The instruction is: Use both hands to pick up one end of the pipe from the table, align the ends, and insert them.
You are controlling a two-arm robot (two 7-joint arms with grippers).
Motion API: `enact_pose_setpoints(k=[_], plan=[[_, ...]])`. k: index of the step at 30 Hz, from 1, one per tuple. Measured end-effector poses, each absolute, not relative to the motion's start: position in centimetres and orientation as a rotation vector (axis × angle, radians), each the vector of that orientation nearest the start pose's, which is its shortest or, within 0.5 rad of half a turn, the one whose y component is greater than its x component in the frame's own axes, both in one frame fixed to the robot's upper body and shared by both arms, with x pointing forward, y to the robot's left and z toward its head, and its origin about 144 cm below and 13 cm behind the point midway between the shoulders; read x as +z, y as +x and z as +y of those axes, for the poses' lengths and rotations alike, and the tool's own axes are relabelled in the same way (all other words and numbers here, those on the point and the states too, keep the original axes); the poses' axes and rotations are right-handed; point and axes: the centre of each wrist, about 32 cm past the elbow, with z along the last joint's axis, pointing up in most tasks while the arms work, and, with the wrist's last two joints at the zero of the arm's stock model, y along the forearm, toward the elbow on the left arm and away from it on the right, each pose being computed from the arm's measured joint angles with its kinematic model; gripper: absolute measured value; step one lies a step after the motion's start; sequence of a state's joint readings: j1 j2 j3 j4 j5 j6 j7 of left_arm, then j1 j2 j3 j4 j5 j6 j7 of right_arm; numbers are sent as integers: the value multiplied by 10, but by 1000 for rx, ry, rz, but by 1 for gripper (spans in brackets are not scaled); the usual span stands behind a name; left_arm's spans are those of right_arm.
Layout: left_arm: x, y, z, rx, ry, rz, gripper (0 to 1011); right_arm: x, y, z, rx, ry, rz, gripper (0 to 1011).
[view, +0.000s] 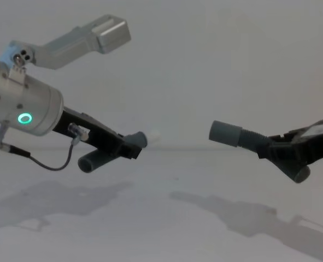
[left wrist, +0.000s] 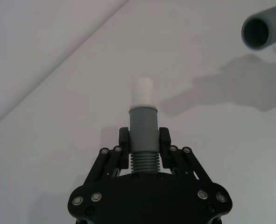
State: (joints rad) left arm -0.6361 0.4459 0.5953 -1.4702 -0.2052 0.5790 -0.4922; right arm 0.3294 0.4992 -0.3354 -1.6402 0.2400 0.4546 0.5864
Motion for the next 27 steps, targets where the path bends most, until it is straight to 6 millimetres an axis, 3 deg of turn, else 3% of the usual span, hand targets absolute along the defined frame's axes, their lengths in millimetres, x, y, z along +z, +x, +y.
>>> enact_pose_setpoints(k=[27], plan=[[1310, 573, 236, 531, 588, -214, 365, 1267, 531, -279, -560, -455, -100, 283]])
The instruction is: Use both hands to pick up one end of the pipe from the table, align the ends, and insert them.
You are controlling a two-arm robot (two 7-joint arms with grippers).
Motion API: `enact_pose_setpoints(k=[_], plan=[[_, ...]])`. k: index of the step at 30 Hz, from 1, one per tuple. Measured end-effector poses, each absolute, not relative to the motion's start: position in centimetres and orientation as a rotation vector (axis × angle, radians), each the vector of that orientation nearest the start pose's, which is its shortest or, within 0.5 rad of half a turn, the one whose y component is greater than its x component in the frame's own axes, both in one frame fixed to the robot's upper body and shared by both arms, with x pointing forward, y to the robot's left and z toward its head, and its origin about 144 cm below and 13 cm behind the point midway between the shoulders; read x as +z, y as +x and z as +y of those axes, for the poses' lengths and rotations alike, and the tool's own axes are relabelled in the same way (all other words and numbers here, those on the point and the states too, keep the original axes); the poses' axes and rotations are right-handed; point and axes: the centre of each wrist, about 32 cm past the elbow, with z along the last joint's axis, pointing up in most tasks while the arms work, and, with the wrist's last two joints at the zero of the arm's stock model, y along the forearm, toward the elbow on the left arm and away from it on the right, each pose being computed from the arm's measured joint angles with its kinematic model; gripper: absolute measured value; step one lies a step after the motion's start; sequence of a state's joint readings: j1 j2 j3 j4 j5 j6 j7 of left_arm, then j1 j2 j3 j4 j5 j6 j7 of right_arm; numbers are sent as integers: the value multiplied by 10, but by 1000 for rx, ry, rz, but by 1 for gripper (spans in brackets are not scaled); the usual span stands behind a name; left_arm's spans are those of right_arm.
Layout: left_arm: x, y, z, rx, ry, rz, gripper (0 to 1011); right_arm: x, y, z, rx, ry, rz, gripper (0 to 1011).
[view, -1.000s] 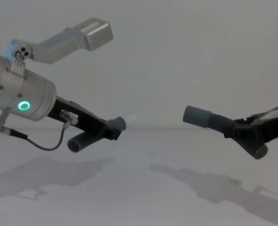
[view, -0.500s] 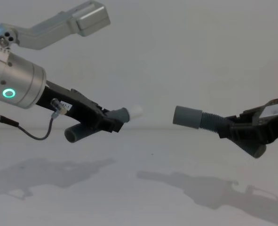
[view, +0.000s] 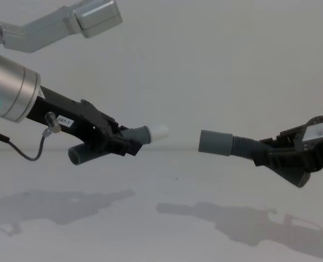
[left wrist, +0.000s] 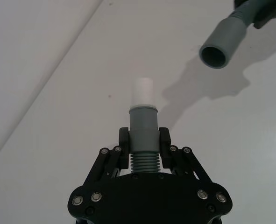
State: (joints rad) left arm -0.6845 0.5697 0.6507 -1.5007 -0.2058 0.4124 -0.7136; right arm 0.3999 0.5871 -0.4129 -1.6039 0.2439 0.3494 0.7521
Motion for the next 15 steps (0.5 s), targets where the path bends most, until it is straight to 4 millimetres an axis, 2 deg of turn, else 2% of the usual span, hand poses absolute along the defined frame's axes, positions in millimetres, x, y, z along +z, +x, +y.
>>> enact_pose_setpoints(k=[15], plan=[[1313, 572, 239, 422, 588, -256, 365, 1272, 536, -276, -537, -461, -114, 283]])
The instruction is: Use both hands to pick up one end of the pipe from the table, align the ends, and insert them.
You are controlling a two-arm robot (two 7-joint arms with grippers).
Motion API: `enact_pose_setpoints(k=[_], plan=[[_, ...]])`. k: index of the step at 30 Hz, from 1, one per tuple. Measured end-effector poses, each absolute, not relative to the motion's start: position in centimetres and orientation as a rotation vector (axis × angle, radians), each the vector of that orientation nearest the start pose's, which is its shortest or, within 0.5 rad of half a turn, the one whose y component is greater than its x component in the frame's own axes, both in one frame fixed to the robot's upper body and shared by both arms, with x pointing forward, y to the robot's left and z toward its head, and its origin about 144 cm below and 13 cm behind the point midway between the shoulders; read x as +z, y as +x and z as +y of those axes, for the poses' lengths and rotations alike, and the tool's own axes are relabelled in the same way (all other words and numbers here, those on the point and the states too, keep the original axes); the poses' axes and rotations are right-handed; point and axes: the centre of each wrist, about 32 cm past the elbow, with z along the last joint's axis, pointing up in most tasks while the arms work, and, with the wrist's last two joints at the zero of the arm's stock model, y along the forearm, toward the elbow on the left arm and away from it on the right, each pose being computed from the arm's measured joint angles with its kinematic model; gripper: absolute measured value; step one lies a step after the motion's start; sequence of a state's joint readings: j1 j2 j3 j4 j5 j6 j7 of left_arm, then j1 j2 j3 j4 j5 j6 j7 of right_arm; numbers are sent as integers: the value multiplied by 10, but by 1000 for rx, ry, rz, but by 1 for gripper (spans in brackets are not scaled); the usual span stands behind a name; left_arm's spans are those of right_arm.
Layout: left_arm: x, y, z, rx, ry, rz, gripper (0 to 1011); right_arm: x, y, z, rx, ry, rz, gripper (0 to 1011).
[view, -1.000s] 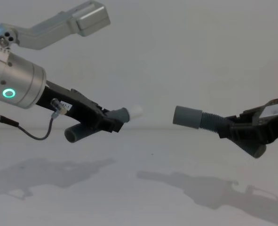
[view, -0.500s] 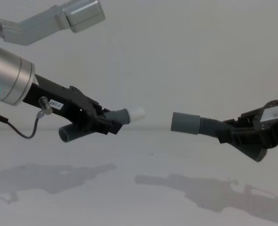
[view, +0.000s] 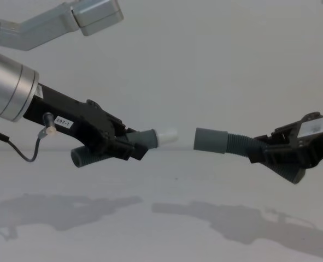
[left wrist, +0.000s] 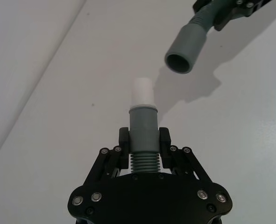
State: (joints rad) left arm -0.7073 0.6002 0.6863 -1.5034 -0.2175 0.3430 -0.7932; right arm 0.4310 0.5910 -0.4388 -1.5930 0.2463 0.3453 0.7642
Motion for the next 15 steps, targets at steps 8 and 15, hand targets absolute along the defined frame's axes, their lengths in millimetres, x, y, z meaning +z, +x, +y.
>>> enact_pose_setpoints(k=[8, 15], plan=[[1313, 574, 238, 390, 590, -264, 365, 1273, 537, -273, -531, -465, -109, 284], [1313, 575, 237, 371, 592, -265, 365, 1273, 537, -271, -528, -468, -97, 283]])
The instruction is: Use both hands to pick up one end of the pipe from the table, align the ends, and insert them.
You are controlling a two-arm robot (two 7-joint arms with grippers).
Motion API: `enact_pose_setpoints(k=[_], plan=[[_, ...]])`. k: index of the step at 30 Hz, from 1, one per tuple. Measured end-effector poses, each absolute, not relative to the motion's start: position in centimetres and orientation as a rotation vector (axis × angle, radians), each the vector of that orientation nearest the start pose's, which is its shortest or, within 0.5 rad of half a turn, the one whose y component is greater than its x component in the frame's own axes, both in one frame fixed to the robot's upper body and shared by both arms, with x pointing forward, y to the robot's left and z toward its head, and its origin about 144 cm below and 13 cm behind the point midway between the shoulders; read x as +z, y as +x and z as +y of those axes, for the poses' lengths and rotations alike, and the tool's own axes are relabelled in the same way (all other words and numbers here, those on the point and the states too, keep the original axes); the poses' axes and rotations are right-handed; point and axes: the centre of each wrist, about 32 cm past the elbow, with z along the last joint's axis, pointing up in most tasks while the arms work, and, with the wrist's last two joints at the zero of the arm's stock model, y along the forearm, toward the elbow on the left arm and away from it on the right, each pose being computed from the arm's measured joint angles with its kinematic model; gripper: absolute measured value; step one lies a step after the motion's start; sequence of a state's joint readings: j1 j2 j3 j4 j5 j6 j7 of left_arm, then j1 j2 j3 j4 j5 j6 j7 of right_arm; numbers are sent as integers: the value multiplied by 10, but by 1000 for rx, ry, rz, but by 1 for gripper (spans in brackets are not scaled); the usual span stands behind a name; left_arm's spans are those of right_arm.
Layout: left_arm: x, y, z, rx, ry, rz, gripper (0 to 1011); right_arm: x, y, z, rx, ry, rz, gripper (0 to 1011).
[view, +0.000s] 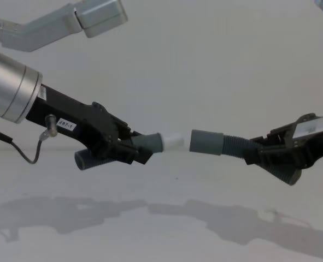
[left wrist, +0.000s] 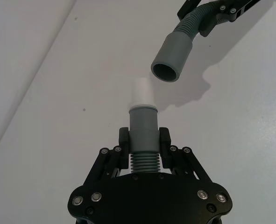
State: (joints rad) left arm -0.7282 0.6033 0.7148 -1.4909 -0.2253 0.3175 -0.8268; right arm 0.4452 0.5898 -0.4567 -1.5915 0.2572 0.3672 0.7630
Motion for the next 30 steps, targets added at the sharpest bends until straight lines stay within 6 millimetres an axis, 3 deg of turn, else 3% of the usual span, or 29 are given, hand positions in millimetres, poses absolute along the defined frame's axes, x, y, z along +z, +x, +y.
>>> enact_pose_setpoints(k=[30], plan=[[1311, 578, 231, 318, 587, -258, 365, 1271, 544, -267, -533, -490, -74, 283]])
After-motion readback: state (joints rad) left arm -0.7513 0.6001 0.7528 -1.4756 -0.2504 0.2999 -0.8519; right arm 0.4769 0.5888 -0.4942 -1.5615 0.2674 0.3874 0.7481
